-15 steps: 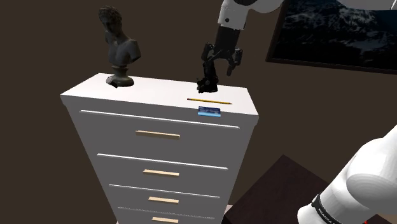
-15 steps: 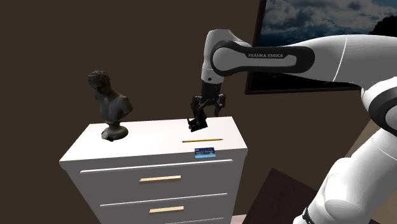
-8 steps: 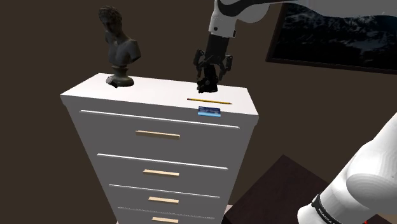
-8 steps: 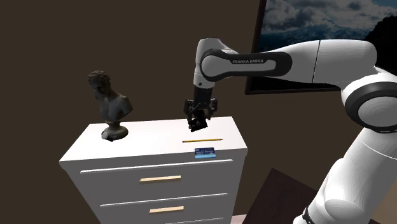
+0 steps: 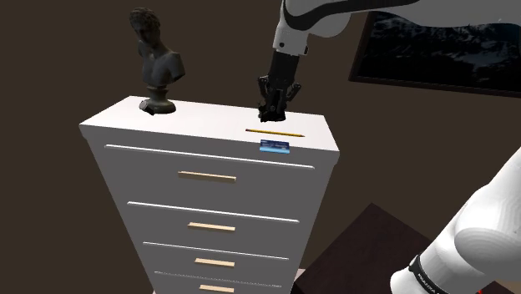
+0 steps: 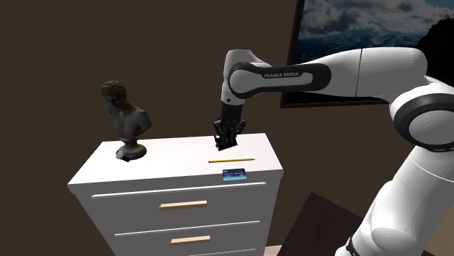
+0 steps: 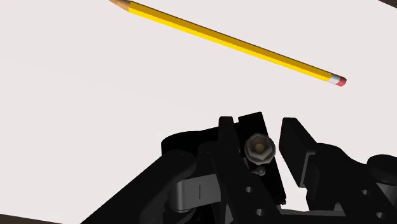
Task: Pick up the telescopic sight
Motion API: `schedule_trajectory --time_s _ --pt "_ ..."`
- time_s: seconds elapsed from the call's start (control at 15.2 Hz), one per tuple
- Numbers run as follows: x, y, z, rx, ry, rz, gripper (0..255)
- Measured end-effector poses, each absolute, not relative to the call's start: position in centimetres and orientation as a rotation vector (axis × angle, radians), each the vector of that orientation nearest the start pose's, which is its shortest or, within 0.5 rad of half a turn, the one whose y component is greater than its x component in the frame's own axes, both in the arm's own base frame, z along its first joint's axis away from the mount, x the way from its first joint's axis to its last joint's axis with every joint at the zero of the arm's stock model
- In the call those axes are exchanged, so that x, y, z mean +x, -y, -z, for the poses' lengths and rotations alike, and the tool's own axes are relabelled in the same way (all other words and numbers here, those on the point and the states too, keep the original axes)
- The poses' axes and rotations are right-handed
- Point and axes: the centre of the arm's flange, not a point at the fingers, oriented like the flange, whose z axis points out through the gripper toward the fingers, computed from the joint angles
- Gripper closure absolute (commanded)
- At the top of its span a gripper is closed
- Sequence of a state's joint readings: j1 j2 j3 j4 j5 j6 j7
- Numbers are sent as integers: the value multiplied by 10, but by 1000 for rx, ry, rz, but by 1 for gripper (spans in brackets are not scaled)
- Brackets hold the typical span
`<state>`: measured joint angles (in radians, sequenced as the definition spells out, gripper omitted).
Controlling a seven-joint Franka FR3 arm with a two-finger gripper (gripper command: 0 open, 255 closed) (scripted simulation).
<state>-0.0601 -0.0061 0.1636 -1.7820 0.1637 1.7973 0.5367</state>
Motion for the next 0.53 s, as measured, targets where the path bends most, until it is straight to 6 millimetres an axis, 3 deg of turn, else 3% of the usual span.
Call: schedule_trajectory --time_s 0.53 --pt "559 -73 -552 -2903 -692 -48 255"
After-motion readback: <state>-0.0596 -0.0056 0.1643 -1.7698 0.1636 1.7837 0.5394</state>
